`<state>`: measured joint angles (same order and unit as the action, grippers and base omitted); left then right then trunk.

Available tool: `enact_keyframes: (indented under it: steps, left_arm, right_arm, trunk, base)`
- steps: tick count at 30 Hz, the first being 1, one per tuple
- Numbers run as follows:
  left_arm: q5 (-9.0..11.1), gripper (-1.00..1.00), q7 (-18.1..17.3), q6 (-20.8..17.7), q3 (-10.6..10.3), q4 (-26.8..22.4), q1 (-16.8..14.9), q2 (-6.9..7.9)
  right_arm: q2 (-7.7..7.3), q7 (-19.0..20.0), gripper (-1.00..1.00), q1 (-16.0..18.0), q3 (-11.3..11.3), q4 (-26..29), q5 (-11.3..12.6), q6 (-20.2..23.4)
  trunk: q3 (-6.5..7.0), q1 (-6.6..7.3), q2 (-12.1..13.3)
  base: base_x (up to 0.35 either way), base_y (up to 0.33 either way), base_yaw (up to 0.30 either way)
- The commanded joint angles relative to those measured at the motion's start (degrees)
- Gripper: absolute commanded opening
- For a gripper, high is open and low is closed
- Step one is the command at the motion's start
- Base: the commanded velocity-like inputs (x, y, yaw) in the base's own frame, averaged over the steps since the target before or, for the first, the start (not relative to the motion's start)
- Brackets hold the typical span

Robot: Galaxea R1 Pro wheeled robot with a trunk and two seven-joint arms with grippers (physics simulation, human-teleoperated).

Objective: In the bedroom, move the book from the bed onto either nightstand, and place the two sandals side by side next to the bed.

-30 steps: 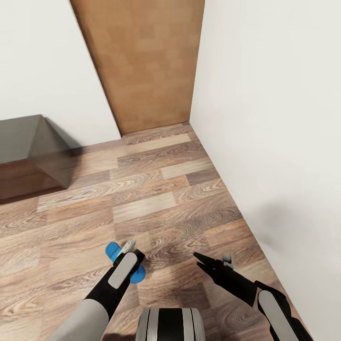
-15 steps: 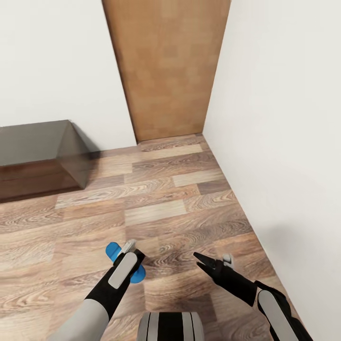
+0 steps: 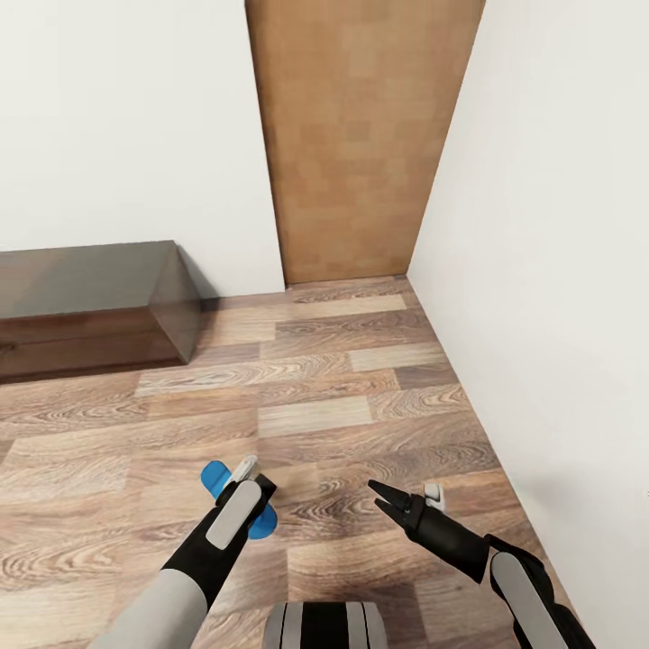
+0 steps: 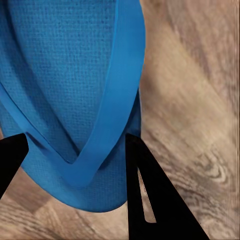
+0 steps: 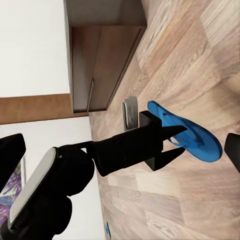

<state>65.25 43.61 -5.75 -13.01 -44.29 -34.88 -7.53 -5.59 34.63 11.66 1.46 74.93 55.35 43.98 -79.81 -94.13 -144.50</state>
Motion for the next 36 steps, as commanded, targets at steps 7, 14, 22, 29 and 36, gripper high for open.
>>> enact_keyframes:
  steps: [7,14,22,29,36]
  left_arm:
    - [0.1,-1.0,0.3,-0.3,-0.1,-0.1,0.0,0.02]
    - [0.1,-1.0,0.3,-0.3,-0.1,-0.1,0.0,0.03]
    - [0.1,-1.0,0.3,-0.3,-0.1,-0.1,0.0,0.02]
    - [0.1,-1.0,0.3,-0.3,-0.2,-0.1,0.0,-0.02]
    - [0.1,-1.0,0.3,-0.2,-0.2,-0.1,0.0,-0.02]
  right_arm:
    - [-0.03,0.0,1.0,0.0,0.0,0.0,0.2,0.2]
    - [-0.03,0.0,1.0,0.0,0.0,0.0,0.2,0.2]
    - [-0.03,0.0,1.0,0.0,0.0,0.0,0.2,0.2]
    - [-0.03,0.0,1.0,0.0,0.0,0.0,0.2,0.2]
    - [-0.03,0.0,1.0,0.0,0.0,0.0,0.2,0.2]
  trunk:
    - [1.52,0.19,0.1]
    - [3.07,0.37,0.2]
    - [4.84,0.57,0.3]
    - [6.39,0.75,0.4]
    - [7.94,0.94,0.5]
  base:
    - [0.0,0.0,0.007]
    - [0.0,0.0,0.0]
    - [0.0,0.0,0.171]
    - [0.0,0.0,0.275]
    - [0.0,0.0,0.279]
